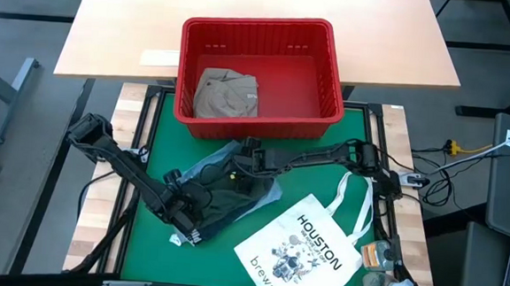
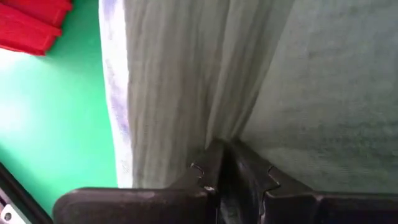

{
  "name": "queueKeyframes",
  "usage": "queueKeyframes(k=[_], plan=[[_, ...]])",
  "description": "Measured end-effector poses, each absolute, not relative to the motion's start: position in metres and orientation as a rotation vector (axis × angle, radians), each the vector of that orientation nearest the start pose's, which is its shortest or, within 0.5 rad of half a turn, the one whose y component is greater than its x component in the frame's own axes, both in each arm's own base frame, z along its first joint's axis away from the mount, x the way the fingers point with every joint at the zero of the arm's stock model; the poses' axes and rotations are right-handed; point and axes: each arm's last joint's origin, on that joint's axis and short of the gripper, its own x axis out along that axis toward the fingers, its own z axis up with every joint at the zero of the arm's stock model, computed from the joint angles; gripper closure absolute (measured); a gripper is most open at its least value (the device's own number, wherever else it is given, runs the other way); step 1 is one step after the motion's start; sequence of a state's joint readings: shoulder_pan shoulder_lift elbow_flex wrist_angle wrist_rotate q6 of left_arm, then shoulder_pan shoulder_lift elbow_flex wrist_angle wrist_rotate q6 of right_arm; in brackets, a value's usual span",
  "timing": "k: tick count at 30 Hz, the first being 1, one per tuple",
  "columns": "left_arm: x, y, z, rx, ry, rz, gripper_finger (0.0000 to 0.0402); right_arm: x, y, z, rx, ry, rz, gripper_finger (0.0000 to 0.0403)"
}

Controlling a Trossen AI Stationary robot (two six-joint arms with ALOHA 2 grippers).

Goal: Fold Laundry from Bin
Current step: Stack the dark green shirt on top of the gray shorts

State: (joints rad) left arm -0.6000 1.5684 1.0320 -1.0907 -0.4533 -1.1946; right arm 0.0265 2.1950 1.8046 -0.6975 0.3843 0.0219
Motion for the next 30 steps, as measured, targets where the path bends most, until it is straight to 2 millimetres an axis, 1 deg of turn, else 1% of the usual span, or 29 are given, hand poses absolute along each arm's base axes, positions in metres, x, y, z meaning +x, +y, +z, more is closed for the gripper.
queueKeyframes(k=[4,7,11,13,15,17,20,24,27,30], plan=[[0.225,-0.140,0.218,-0.217,1.166,0.645,0.0379,0.462,0.008,0.215,-0.210,1.041,-0.325,0.0203],[0.230,-0.146,0.234,-0.234,1.144,0.606,0.0379,0.455,0.019,0.234,-0.215,1.001,-0.306,0.0203],[0.237,-0.156,0.256,-0.228,1.125,0.497,0.0379,0.443,0.041,0.261,-0.237,0.946,-0.265,0.0203],[0.239,-0.160,0.265,-0.245,1.107,0.471,0.0379,0.436,0.053,0.274,-0.259,0.916,-0.250,0.0203],[0.241,-0.164,0.273,-0.268,1.078,0.445,0.0379,0.430,0.065,0.284,-0.277,0.889,-0.226,0.0203],[0.243,-0.169,0.277,-0.298,1.039,0.416,0.0379,0.425,0.078,0.290,-0.289,0.870,-0.196,0.0203],[0.248,-0.177,0.277,-0.338,0.957,0.382,0.0379,0.419,0.097,0.291,-0.315,0.882,-0.152,0.0203],[0.247,-0.184,0.266,-0.370,0.923,0.345,0.0379,0.410,0.114,0.282,-0.363,0.956,-0.107,0.0203],[0.243,-0.187,0.255,-0.394,0.923,0.349,0.0379,0.404,0.120,0.274,-0.396,1.038,-0.094,0.0203],[0.238,-0.190,0.243,-0.414,0.931,0.362,0.0379,0.402,0.118,0.268,-0.390,1.082,-0.120,0.0203]])
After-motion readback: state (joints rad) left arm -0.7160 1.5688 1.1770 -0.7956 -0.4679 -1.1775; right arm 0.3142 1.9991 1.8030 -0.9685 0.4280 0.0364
